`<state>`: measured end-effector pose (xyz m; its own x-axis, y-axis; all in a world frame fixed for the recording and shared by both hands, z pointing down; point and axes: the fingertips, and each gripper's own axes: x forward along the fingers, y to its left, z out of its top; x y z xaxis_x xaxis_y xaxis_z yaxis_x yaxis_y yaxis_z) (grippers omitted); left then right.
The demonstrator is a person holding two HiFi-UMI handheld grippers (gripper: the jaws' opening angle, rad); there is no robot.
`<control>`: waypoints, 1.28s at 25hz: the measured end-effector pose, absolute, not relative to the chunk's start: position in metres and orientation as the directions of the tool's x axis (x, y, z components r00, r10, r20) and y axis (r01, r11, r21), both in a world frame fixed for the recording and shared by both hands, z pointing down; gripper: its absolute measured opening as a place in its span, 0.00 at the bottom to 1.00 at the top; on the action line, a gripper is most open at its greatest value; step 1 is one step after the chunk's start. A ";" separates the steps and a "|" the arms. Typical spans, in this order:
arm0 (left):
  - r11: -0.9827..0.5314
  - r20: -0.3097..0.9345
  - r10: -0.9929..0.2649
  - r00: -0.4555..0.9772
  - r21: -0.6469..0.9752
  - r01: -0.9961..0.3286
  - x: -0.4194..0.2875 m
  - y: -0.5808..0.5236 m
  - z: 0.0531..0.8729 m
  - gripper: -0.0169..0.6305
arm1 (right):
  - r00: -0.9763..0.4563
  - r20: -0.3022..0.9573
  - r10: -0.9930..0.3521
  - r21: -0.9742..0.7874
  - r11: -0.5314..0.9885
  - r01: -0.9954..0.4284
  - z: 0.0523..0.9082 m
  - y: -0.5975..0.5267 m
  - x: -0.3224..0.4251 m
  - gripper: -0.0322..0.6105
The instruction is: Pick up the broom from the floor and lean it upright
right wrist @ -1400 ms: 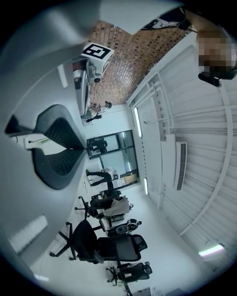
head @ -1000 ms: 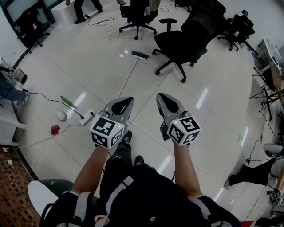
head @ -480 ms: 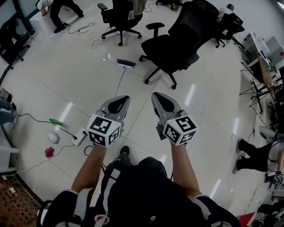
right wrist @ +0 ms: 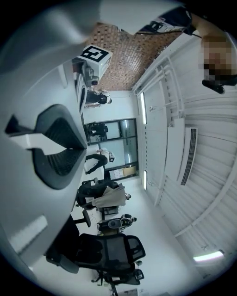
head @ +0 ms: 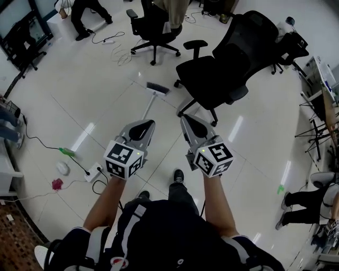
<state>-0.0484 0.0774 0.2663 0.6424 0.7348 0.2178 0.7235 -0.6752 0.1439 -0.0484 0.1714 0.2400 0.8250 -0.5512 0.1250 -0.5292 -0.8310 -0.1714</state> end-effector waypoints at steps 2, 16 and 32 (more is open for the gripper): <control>-0.710 0.224 0.702 0.676 0.139 0.690 -0.031 0.089 0.266 0.03 | 0.794 0.122 -0.596 -0.174 -0.800 -0.574 0.241 0.182 -0.024 0.06; -0.945 0.277 0.322 0.905 0.161 0.286 0.043 0.009 0.294 0.03 | 0.402 0.184 -0.897 -0.147 -0.429 -0.891 0.275 0.091 0.105 0.07; -0.941 0.372 -0.196 0.907 0.190 -0.281 0.018 -0.207 0.485 0.03 | -0.283 0.488 -0.826 -0.090 0.275 -0.957 0.499 -0.139 0.081 0.11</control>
<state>0.0176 -0.2070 0.4850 0.9074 -0.1961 0.3718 -0.2812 -0.9406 0.1901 0.0813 -0.1394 0.4991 -0.2831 -0.8256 0.4881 -0.9572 0.2750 -0.0901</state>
